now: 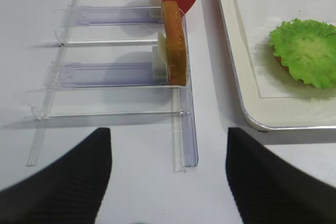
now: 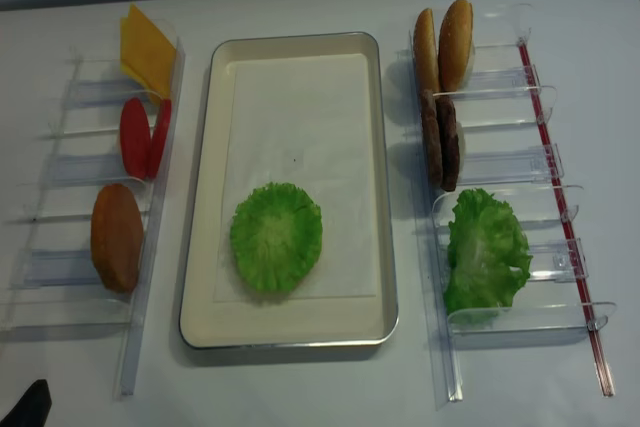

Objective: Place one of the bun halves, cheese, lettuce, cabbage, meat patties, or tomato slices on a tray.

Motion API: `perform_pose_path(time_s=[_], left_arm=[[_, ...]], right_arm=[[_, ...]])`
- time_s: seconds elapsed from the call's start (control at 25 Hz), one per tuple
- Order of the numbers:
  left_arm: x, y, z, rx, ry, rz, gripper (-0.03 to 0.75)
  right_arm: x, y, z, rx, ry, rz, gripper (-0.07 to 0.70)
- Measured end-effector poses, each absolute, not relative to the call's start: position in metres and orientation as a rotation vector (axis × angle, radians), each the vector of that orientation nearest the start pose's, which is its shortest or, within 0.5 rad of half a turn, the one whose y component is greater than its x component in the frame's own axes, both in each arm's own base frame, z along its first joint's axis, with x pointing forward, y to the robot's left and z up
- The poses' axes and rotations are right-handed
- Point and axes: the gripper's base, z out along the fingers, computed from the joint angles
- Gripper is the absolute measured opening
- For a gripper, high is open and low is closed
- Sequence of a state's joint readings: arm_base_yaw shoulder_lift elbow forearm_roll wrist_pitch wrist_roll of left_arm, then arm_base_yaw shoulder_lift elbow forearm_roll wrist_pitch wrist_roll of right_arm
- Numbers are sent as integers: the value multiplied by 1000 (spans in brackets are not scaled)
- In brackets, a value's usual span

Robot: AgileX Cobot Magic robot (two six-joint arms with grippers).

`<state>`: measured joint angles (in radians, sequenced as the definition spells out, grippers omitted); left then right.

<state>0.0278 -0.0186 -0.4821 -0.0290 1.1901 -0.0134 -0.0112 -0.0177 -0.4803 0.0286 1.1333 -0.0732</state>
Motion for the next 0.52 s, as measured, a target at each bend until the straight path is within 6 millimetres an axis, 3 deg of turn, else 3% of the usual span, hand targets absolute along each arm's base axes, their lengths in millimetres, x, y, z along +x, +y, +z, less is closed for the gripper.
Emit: perform_pose_path(time_s=[0.52], left_arm=[[-12,-3,262,-41,2172,-27,471]], right_arm=[[-9,2,266,-68,2117,-16,607]])
